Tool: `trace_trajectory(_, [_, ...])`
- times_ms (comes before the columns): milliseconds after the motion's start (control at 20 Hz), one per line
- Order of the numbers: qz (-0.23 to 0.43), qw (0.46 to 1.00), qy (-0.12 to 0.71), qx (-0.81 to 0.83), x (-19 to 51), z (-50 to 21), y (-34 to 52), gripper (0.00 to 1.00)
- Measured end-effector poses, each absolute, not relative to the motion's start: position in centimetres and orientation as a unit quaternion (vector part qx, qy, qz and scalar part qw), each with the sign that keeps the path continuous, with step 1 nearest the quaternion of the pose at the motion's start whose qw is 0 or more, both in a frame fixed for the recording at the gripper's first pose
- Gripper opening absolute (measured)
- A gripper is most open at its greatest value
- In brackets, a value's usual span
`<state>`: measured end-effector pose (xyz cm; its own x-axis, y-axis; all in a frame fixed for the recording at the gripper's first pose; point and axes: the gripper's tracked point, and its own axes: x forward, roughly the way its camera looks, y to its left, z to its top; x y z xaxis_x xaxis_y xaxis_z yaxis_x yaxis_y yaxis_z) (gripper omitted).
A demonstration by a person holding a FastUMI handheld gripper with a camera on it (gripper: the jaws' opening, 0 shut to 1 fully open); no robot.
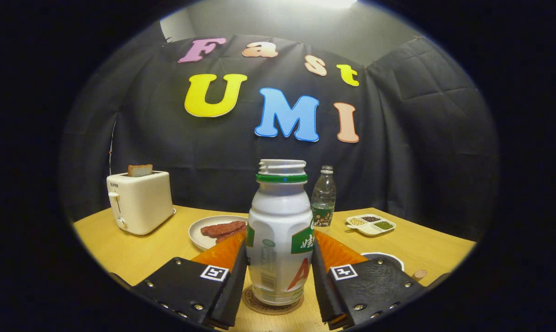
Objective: Take the bottle from table, then pour the juice into the cup, finally place the bottle on the coaster
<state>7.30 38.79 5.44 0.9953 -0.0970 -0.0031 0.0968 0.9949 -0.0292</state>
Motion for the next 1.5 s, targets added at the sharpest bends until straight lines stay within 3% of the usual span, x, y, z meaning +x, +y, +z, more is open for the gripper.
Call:
trace_trajectory(700, [-0.039,0.999,0.007,0.016,8.1,3.1,38.4,0.66])
trace_trajectory(850, [-0.035,0.999,0.011,0.026,8.0,2.3,38.6,0.77])
trace_trajectory(900, [-0.033,0.999,0.012,0.023,8.1,2.2,38.7,0.94])
trace_trajectory(950, [-0.033,0.999,0.014,0.017,8.0,2.2,38.6,0.98])
trace_trajectory(1500, [-0.01,0.999,-0.016,0.03,5.3,5.5,38.7,0.98])
